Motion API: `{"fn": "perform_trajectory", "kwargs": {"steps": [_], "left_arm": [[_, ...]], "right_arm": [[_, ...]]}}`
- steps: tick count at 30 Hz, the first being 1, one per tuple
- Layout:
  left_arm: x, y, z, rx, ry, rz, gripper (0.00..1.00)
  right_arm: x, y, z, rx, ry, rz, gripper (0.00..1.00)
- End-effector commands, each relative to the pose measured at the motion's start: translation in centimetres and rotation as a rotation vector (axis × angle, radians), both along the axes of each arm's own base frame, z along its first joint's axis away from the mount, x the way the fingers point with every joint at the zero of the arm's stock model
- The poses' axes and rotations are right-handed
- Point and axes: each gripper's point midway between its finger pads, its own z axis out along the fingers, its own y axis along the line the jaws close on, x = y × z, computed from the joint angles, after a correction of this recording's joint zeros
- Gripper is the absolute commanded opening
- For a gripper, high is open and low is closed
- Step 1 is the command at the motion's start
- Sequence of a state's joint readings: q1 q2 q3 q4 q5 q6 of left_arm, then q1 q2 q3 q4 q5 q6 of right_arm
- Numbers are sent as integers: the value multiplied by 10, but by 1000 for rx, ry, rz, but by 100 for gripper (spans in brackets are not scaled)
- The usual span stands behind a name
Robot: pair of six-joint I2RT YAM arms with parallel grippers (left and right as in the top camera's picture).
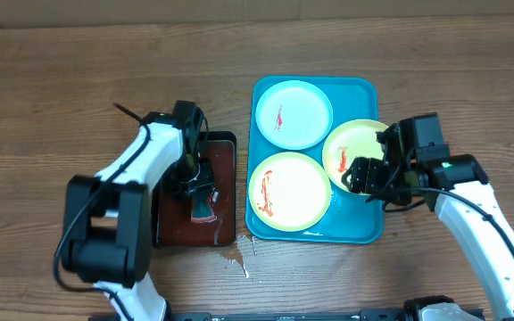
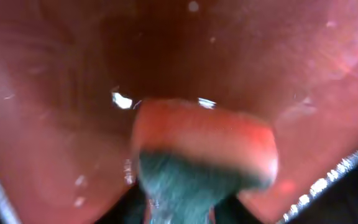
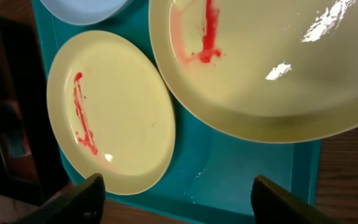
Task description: Clean dirty plates on tray and stack at the side
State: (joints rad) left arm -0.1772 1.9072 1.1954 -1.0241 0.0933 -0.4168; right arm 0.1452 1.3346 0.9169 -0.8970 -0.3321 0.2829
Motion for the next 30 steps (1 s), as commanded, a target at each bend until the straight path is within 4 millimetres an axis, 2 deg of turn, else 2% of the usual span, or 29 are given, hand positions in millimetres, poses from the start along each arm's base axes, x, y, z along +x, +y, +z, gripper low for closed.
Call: {"fn": "perform_trajectory", "kwargs": {"steps": [1, 2, 4, 6, 10, 12, 16, 19, 21, 23, 27, 30], "left_arm": [[-7, -7, -16, -26, 59, 2, 5], [-8, -7, -18, -25, 64, 2, 4], [-8, -7, -18, -24, 64, -7, 4], [-7, -7, -16, -28, 56, -21, 4], [-4, -7, -6, -37, 28, -39, 4], [-2, -7, 3, -40, 4, -40, 4], [8, -9, 32, -59, -81, -83, 4], [17, -11, 65, -75, -167, -115, 4], [19, -12, 84, -83, -209, -119, 4], [24, -13, 108, -94, -279, -149, 4], [31, -15, 139, -104, -374, -186, 4], [34, -15, 156, -108, -420, -186, 4]], "right_arm": [[-7, 4, -13, -9, 6, 16, 71], [-6, 7, -15, -8, -2, 27, 69], [-4, 13, -17, -18, -27, 49, 59], [-1, 13, -19, -50, -43, 44, 53], [8, -6, -28, -203, -57, -65, 51], [11, -7, -32, -213, -55, -69, 51], [11, 4, -47, -178, -15, -12, 51], [7, 24, -59, -104, 10, 113, 51], [7, 28, -68, -110, 29, 128, 50], [6, 34, -77, -113, 42, 149, 45], [3, 44, -85, -124, 44, 200, 37], [1, 43, -88, -152, 48, 208, 37]]}}
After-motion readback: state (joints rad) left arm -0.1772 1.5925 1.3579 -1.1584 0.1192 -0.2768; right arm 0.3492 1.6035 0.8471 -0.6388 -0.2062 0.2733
